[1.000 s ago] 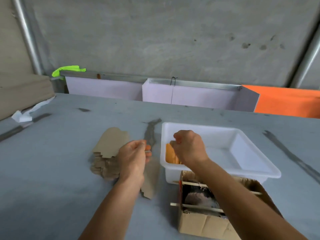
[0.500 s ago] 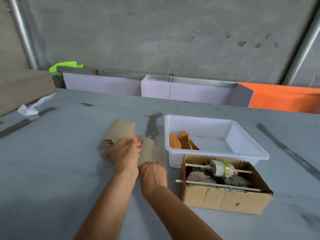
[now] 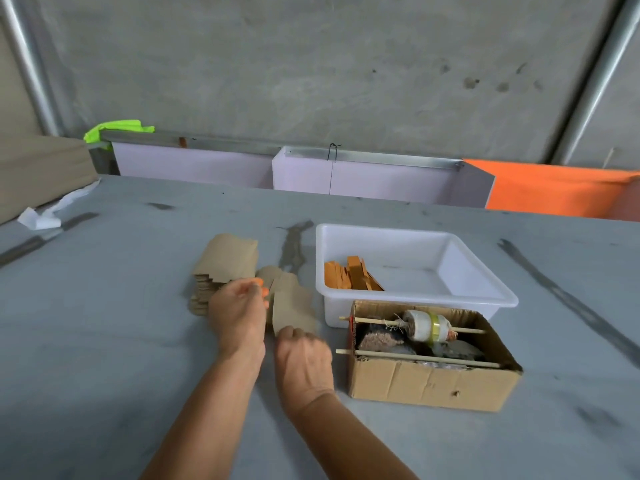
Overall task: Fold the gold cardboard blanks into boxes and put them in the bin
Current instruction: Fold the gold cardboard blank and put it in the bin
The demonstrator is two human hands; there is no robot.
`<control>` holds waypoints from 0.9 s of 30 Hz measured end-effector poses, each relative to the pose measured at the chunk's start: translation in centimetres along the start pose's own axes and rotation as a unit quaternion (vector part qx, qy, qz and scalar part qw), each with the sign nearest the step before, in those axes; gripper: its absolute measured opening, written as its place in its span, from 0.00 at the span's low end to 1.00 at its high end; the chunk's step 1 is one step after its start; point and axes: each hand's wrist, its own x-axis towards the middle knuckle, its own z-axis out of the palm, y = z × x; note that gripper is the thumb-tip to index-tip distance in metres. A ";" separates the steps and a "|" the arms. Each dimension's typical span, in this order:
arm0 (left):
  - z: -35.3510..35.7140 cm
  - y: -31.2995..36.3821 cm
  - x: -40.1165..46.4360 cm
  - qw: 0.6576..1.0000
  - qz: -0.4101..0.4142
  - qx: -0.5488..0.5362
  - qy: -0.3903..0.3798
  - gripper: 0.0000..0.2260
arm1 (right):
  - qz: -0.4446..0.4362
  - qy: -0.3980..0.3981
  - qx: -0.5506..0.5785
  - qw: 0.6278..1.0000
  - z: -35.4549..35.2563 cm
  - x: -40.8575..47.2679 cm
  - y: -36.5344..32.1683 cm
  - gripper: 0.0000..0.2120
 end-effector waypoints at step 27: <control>-1.5 -0.4 -10.3 0.893 0.233 0.161 -0.350 0.11 | 0.134 0.191 0.534 0.813 -7.6 -12.5 16.3 0.12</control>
